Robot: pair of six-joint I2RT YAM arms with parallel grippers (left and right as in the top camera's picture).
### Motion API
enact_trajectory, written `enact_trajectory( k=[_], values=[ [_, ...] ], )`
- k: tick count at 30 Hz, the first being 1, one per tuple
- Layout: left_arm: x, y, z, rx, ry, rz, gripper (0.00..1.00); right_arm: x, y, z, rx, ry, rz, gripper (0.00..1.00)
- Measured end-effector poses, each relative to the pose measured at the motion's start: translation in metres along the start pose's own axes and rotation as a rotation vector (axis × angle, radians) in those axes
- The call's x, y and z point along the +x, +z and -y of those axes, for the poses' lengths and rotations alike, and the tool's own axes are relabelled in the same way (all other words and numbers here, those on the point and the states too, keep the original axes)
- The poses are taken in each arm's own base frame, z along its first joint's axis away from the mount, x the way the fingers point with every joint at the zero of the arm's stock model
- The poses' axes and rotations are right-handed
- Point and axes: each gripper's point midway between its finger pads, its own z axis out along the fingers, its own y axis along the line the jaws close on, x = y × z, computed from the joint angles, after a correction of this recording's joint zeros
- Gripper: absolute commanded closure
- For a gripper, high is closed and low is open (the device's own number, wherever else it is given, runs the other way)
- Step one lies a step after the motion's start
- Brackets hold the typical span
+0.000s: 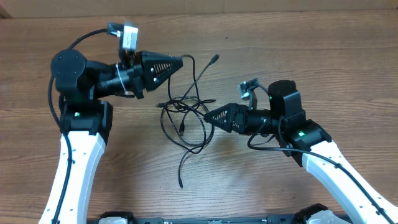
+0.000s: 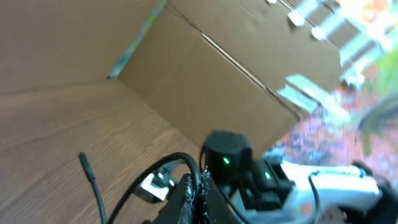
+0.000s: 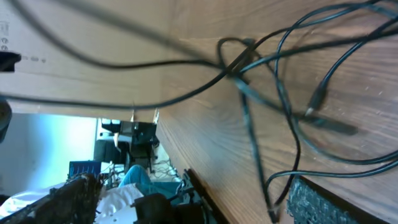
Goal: Untangle cables
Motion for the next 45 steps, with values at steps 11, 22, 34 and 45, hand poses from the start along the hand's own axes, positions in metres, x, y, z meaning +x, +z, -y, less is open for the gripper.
enact_trajectory(
  k=[11, 22, 34, 45],
  values=[
    [-0.01, 0.022, 0.018, 0.062, -0.115, 0.04, 0.96, -0.009, 0.016, 0.03, 0.249, 0.208, 0.189, 0.05],
    [0.005, 0.051, 0.059, 0.19, -0.145, -0.024, 0.96, -0.051, 0.016, 0.037, 0.251, 0.304, 0.417, 0.11],
    [-0.04, 0.015, 0.054, 0.161, 0.054, 0.16, 0.96, -0.004, -0.02, 0.137, 0.741, 0.513, 0.394, 0.06],
    [-0.073, -0.043, 0.017, -0.005, 0.061, 0.278, 0.96, 0.001, -0.11, 0.212, 1.034, 0.725, 0.528, 0.0]
  ],
)
